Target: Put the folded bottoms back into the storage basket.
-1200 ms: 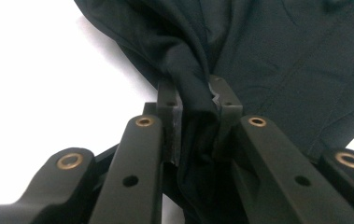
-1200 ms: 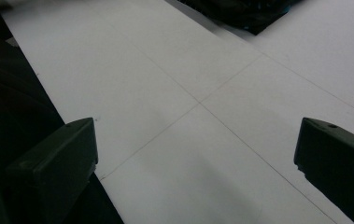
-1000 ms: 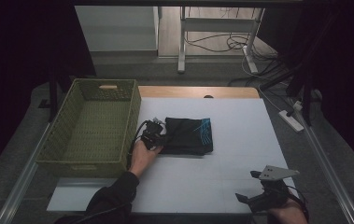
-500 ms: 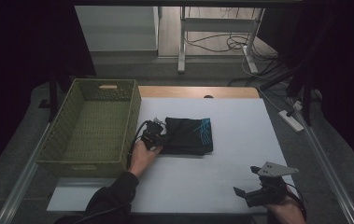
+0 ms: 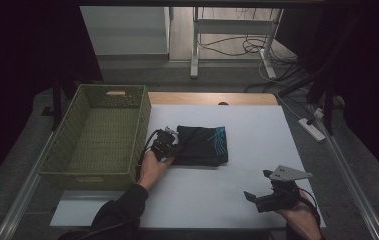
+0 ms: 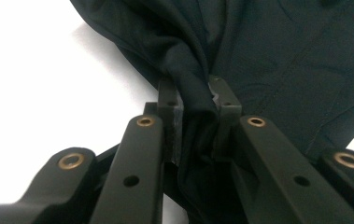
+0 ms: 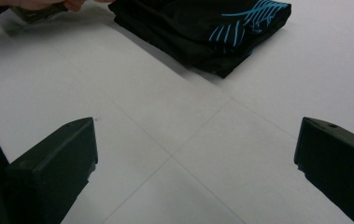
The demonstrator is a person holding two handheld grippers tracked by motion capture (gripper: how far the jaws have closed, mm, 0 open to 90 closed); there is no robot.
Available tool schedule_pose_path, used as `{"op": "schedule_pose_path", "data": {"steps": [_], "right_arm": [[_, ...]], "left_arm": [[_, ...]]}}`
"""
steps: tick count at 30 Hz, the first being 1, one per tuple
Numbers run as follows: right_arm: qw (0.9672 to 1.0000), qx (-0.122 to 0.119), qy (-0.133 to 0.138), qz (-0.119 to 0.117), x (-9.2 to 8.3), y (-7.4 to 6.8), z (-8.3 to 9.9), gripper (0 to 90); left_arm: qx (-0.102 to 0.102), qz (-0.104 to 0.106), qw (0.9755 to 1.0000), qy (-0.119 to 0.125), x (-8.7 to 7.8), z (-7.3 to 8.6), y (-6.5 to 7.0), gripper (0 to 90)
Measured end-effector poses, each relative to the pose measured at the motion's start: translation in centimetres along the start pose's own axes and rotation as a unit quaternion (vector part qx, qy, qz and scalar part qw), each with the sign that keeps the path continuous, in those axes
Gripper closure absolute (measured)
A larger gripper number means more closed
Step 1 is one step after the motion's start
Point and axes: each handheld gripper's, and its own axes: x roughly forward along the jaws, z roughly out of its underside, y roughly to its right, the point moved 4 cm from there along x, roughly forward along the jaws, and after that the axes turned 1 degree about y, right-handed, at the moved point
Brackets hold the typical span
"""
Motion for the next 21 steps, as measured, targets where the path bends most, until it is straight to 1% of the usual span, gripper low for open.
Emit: {"op": "schedule_pose_path", "data": {"steps": [4,7,9,10,12,18,19,21], "right_arm": [[1.0,0.007,0.005,-0.004,0.5,0.3,-0.5,0.0],[1.0,0.004,0.005,-0.005,0.9,0.4,-0.8,0.0],[0.9998,0.011,0.007,-0.013,1.5,0.4,-1.2,0.0],[0.9998,0.011,0.007,-0.013,1.5,0.4,-1.2,0.0],[0.9997,0.019,0.003,-0.016,1.9,0.6,-1.3,0.0],[0.9997,0.022,0.0,-0.011,3.0,1.2,-2.0,0.0],[0.9997,0.024,-0.004,-0.008,3.4,1.4,-2.2,0.0],[0.9997,0.023,-0.003,-0.008,3.6,1.5,-2.2,0.0]], "left_arm": [[0.002,-0.002,1.0,0.0,0.0,0.0,0.0,77.9],[0.004,-0.002,1.0,0.001,0.0,0.0,0.0,77.9],[0.004,-0.002,1.0,0.002,0.0,0.0,0.0,77.9],[0.004,-0.002,1.0,0.002,0.0,0.1,0.0,77.9],[0.004,-0.004,1.0,0.003,0.0,0.1,0.1,77.9],[0.006,-0.004,1.0,0.005,0.0,0.1,0.1,77.9],[0.006,-0.004,1.0,0.005,0.0,0.1,0.1,77.8],[0.006,-0.005,1.0,0.005,0.0,0.1,0.1,77.8]]}}
